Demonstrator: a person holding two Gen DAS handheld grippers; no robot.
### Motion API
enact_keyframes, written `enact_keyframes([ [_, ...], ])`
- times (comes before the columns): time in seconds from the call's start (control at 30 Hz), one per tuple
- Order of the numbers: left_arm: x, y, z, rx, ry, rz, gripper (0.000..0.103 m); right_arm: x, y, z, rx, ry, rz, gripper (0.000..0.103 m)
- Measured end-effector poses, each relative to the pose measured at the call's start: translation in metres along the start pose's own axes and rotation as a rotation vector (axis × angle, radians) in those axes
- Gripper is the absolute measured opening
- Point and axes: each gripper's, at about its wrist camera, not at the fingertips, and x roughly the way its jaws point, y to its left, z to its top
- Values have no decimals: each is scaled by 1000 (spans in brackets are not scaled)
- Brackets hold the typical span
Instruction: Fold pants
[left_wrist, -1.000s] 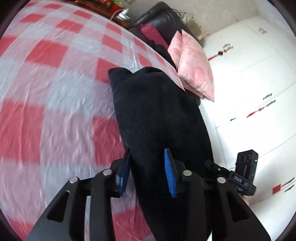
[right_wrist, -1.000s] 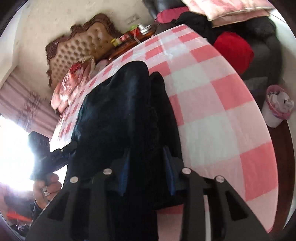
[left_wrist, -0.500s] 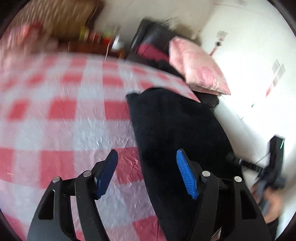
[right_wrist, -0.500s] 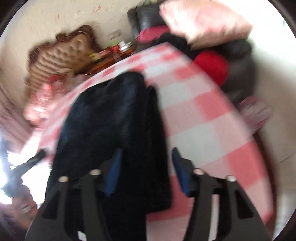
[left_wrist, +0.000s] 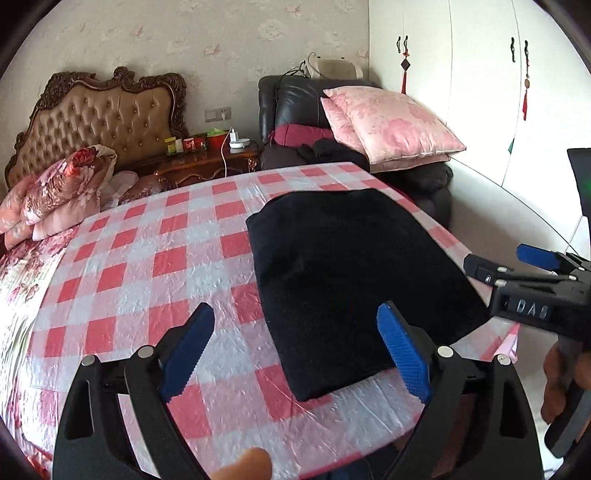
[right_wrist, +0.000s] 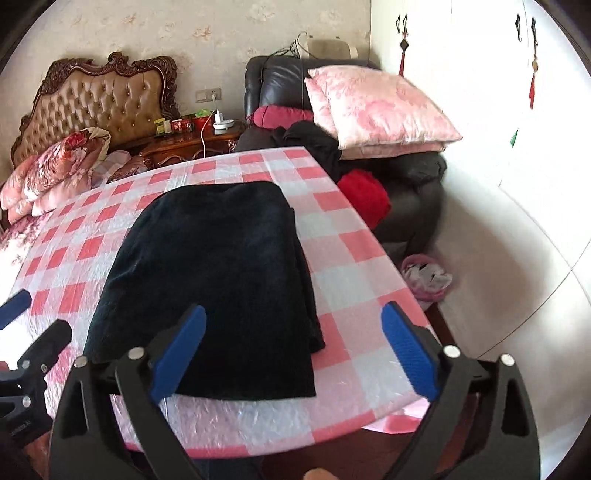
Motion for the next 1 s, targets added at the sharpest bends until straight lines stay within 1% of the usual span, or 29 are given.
enact_keyframes([
  [0.03,-3,-1,1,-10,-2,-10,87,-4,0,-1,5,-2,1,97],
  [0.1,-9,-2,1,-34,6,-62,87,-9,-2,-4,11,-1,1,97],
  [0.2,-14,1,2,-66,1,-98,87,-14,-3,-6,12,0,-8,97],
  [0.37,-16,3,3,-88,3,-61,87,-12,-5,-9,12,12,-9,97],
  [0.63,-9,0,1,-91,27,-85,87,-6,-7,-10,10,27,-11,97],
  [1.0,3,-1,1,-85,46,-73,87,3,-9,-11,9,51,-5,97],
])
